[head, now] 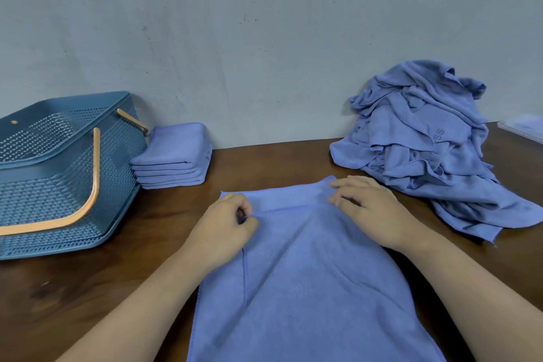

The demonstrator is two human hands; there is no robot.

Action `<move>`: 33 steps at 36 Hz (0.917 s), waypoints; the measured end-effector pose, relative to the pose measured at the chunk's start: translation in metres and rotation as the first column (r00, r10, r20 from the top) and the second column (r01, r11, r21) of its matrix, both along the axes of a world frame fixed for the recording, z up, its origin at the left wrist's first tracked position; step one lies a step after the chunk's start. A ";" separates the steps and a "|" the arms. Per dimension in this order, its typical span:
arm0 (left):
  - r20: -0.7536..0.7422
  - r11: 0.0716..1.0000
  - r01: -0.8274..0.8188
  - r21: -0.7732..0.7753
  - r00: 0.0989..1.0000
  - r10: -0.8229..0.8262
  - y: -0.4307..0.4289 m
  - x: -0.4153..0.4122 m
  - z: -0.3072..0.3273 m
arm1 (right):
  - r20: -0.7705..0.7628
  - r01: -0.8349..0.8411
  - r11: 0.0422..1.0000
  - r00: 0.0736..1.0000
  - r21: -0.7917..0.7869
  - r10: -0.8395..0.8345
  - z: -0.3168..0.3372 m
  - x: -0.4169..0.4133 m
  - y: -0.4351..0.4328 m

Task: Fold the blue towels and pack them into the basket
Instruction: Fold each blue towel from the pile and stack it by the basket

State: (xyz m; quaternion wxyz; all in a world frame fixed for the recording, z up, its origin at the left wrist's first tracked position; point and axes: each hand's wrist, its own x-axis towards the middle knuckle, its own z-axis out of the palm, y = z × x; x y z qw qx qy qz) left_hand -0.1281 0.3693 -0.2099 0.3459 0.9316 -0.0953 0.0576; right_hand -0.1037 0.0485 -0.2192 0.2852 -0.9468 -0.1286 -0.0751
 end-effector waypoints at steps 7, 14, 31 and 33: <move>0.039 0.840 -0.009 -0.542 0.999 0.036 0.000 -0.008 0.011 | 0.008 -0.149 0.963 0.989 0.223 0.151 0.015 -0.010 0.005; -0.152 0.676 -0.299 -0.673 0.951 0.269 0.016 0.018 0.006 | -0.182 0.061 0.782 0.981 0.620 0.067 0.022 -0.004 0.023; -0.008 0.820 -0.159 -0.550 0.983 0.185 0.020 0.006 0.014 | -0.018 0.136 0.800 0.988 0.585 -0.154 0.012 -0.002 0.019; 0.014 0.806 -0.215 -0.552 0.964 0.267 0.021 0.012 0.015 | -0.001 0.149 0.854 0.985 0.498 -0.172 0.008 0.002 0.025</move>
